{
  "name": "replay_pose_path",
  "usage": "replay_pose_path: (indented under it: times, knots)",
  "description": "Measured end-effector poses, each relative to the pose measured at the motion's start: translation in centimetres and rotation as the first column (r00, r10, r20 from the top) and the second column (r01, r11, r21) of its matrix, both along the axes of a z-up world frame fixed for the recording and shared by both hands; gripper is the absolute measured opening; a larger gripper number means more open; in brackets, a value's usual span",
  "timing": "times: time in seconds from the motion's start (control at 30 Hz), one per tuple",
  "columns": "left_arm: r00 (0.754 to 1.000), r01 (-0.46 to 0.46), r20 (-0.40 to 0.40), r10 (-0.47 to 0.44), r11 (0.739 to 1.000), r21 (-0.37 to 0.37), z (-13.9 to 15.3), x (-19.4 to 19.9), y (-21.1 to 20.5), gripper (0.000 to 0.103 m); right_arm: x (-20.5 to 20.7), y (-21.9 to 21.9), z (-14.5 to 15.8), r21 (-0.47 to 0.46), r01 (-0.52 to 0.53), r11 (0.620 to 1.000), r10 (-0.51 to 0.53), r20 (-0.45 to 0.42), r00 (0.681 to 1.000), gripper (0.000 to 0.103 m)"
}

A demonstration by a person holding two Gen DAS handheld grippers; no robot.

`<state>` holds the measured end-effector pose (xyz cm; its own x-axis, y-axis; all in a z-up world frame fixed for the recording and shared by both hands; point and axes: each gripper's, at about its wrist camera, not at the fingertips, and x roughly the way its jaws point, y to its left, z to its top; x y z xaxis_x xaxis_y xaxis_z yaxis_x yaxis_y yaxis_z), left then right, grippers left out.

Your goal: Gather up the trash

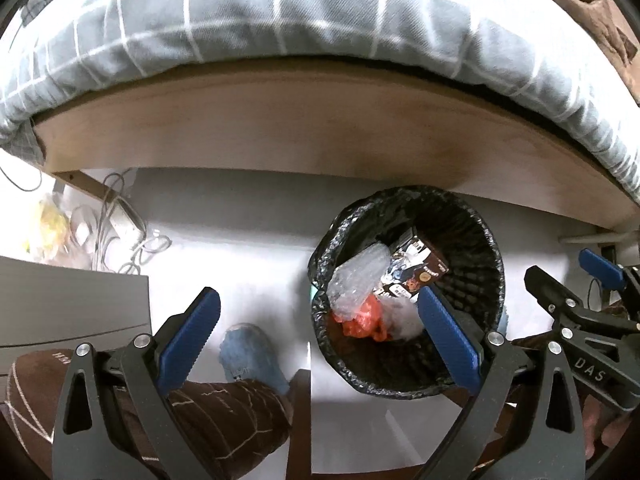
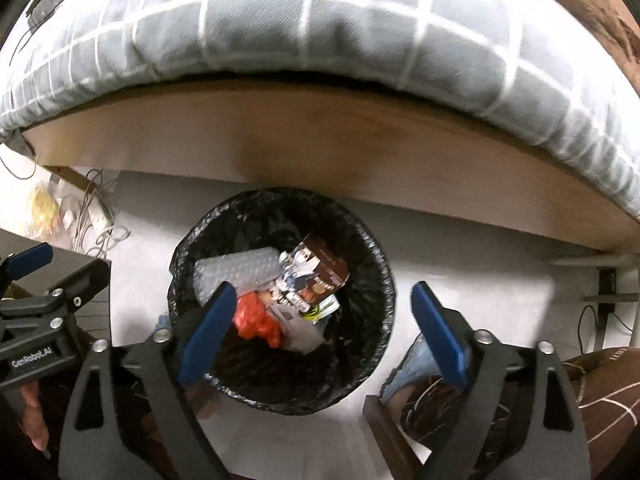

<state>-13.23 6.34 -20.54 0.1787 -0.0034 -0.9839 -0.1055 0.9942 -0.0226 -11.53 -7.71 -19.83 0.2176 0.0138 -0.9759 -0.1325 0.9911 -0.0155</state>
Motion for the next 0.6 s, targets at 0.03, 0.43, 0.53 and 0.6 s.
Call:
replay_pose_path:
  times: [0.03,0.43,0.53,0.6]
  knots:
    - [1.0,0.006,0.01,-0.006,1.0,0.002,0.5,0.0,-0.3,0.097,0.0,-0.6,0.6,-0.003,0.007,1.0,-0.007,0.016,1.0,0.092]
    - [0.977,0.063,0.205,-0.061,0.998,-0.001,10.5,-0.1,-3.7,0.097,-0.7,-5.4,11.5,0.029,0.088,0.996,-0.093,0.221,0.971,0.096]
    - [0.961,0.076,0.269,-0.069,0.997,-0.018,14.1,-0.3,-4.8,0.097,-1.2,-6.6,15.0,0.044,0.103,0.994,-0.111,0.279,0.954,0.096]
    - [0.946,0.09,0.313,-0.077,0.996,-0.024,16.6,-0.7,-5.5,0.097,-1.8,-7.4,17.4,0.049,0.113,0.992,-0.123,0.321,0.939,0.096]
